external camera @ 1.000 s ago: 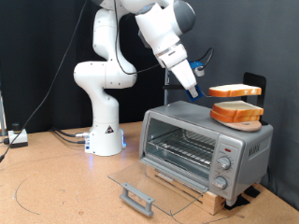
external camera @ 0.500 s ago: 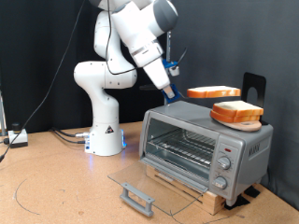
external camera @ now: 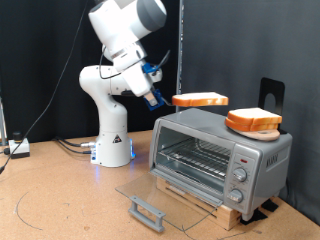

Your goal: Make a piece of toast with the oven

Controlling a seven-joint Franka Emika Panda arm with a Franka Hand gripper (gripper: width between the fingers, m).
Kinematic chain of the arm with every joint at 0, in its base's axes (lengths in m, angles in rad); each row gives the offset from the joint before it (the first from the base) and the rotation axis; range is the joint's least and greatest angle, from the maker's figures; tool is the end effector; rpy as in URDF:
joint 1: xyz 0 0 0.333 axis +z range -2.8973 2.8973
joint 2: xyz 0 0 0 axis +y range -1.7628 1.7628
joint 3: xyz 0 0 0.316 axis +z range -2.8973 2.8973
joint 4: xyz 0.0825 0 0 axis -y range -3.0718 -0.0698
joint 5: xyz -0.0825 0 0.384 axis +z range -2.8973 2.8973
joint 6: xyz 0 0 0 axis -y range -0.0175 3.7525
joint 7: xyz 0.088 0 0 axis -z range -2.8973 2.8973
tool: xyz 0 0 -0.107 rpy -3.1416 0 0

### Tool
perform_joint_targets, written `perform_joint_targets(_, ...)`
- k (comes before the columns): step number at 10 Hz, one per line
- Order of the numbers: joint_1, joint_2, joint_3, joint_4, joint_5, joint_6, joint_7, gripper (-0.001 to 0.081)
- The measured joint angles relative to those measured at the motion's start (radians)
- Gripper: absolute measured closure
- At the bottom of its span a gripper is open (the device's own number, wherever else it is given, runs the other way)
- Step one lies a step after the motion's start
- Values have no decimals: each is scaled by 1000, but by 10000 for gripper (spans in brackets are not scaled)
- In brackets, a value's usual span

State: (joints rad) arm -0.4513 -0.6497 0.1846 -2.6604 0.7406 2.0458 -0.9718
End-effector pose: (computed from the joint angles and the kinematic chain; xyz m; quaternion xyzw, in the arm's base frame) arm 0.3546 -0.0587 0.4470 -0.9488 -0.1597 -0.1790 0.2055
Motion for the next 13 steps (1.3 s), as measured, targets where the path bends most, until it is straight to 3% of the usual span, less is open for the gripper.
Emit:
perform_joint_targets(2,-29,1,-44,8,-50,-48,-43,410)
perform_joint_targets(5,-30,1,-57,-2,-43,-42,-60,410)
perform_joint_targets(9,-66,1,-144,-12,-92,-81,-123,410)
perform_joint_targets(13,-69,6,-146,-25,-101,-86,-167,410)
